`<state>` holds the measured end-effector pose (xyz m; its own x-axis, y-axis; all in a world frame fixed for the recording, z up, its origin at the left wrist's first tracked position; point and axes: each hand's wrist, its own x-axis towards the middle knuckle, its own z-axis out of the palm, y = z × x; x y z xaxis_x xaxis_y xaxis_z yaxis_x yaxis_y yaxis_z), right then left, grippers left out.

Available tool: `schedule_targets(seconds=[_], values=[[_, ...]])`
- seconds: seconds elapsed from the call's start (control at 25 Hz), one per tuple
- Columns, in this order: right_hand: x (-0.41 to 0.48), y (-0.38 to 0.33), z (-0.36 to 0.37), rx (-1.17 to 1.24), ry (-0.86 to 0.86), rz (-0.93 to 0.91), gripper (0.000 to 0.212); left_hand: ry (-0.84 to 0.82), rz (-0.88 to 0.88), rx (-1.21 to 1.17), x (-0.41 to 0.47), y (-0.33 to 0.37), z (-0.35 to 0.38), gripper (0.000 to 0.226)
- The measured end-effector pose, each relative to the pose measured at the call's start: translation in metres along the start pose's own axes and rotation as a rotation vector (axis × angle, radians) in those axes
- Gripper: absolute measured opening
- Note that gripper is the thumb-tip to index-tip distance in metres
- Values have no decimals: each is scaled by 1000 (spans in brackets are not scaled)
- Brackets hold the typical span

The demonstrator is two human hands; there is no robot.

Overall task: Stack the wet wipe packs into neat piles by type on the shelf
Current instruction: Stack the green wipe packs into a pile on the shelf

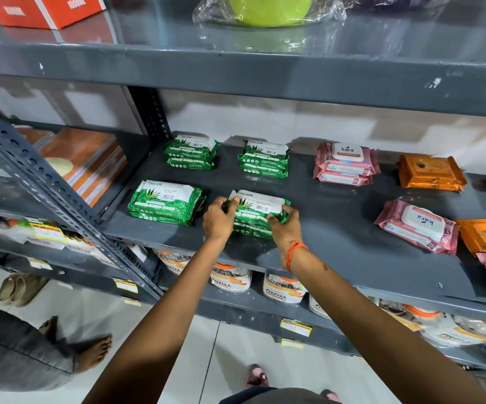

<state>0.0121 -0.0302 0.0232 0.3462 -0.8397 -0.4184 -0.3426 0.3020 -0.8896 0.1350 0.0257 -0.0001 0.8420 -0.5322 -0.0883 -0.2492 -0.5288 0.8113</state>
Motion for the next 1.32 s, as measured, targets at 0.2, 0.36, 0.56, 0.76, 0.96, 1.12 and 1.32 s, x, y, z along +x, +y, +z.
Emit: schedule_targets(seconds=[0.2, 0.36, 0.56, 0.76, 0.96, 1.12, 1.32], values=[[1, -6, -1, -20, -61, -36, 50, 61, 58, 53, -6, -4, -3, 38], [4, -11, -3, -53, -107, -52, 53, 61, 26, 35, -6, -5, -1, 43], [10, -13, -6, -134, -121, -58, 53, 55, -42, -2, -9, -2, 3, 44], [18, -7, 2, -168, -132, -38, 54, 11, -83, 4, 2, 1, -2, 48], [19, -10, -24, -199, -177, -64, 55, 154, -102, 64, -13, 16, -3, 45], [25, -11, -95, -363, -114, -210, 55, 331, 177, 325, -53, 47, 27, 46], [43, 9, -215, -1029, 89, -360, 69, 181, 557, 370, -110, 79, 113, 49]])
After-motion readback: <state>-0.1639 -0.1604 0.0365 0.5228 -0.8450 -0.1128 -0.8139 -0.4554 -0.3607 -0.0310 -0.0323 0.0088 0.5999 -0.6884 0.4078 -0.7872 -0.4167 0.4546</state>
